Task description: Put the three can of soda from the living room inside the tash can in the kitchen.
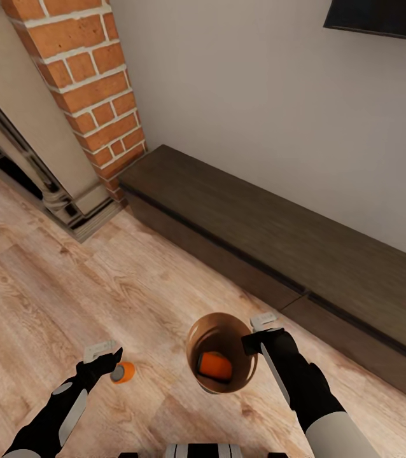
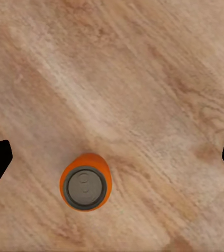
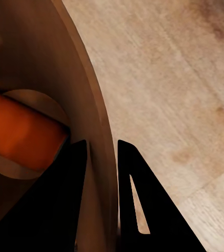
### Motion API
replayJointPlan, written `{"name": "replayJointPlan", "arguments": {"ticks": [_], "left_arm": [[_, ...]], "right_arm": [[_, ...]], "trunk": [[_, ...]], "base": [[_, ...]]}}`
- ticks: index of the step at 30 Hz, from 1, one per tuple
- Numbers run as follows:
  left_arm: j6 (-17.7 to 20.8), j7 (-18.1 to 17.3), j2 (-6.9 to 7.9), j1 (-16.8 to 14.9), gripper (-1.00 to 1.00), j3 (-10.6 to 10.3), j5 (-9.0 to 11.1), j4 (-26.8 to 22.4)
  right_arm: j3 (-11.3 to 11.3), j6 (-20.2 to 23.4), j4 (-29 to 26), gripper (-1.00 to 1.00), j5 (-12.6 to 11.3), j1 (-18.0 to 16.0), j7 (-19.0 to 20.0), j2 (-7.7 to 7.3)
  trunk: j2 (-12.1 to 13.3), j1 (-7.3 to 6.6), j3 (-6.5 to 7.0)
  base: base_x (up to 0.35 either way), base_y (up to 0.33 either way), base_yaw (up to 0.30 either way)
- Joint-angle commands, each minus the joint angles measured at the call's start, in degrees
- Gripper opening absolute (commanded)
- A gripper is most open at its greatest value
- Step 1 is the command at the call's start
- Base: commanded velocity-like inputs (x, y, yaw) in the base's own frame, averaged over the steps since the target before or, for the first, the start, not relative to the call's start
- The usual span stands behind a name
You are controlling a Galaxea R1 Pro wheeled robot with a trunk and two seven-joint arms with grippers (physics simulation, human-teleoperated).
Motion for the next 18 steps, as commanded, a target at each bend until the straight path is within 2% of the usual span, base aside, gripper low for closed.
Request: {"name": "replayJointPlan", "arguments": {"ticks": [1, 18], "left_arm": [[0.0, 0.0, 0.00, 0.0, 1.00, 0.0, 0.0, 0.0], [0.0, 0.0, 0.26, 0.0, 1.00, 0.0, 0.0, 0.0]], "right_arm": [[0.0, 0.0, 0.0, -1.00, -1.0, 0.0, 0.0, 0.01], [0.0, 0.0, 0.0, -1.00, -1.0, 0.0, 0.0, 0.01]], "trunk": [[0.0, 0.00, -0.09], [0.0, 0.00, -1.67]], "base": [[0.000, 0.000, 0.000], [0.000, 0.000, 0.000]]}}
